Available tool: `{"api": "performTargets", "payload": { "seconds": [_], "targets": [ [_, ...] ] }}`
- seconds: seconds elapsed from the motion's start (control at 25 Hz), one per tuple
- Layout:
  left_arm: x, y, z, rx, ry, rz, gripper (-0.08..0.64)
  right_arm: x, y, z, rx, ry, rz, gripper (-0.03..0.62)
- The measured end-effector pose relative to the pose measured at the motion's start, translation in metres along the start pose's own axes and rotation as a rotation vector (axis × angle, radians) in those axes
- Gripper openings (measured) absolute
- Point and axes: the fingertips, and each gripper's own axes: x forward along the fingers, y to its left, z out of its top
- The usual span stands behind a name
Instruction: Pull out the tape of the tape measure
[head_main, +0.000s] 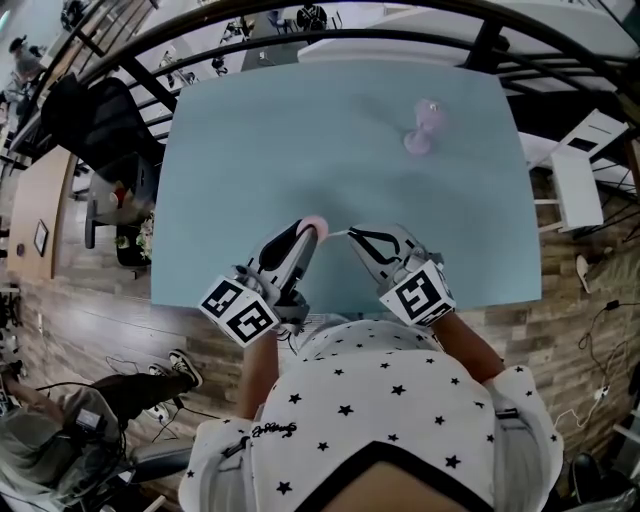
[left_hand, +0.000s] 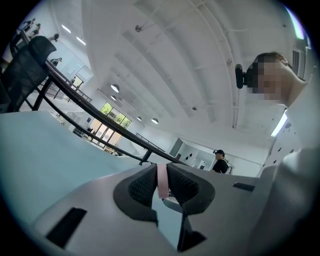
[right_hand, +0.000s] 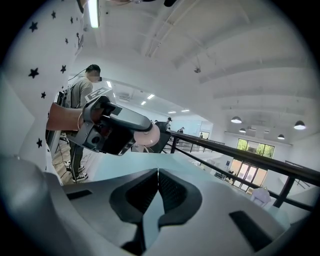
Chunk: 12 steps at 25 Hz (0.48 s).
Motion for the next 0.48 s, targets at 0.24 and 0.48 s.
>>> {"api": "performTargets", "payload": {
  "seconds": [0.24, 0.48],
  "targets": [
    [-0.006, 0.004, 0.009, 0.008, -0.028, 0.013, 0.086, -0.009, -0.016, -0.012, 0.041, 0.028, -0.065, 0.002],
    [-0.006, 0.004, 0.017, 0.021, -0.047, 0.019, 0.086, -0.019, -0.033, -0.018, 0.053, 0.045, -0.113, 0.002]
  ]
}}
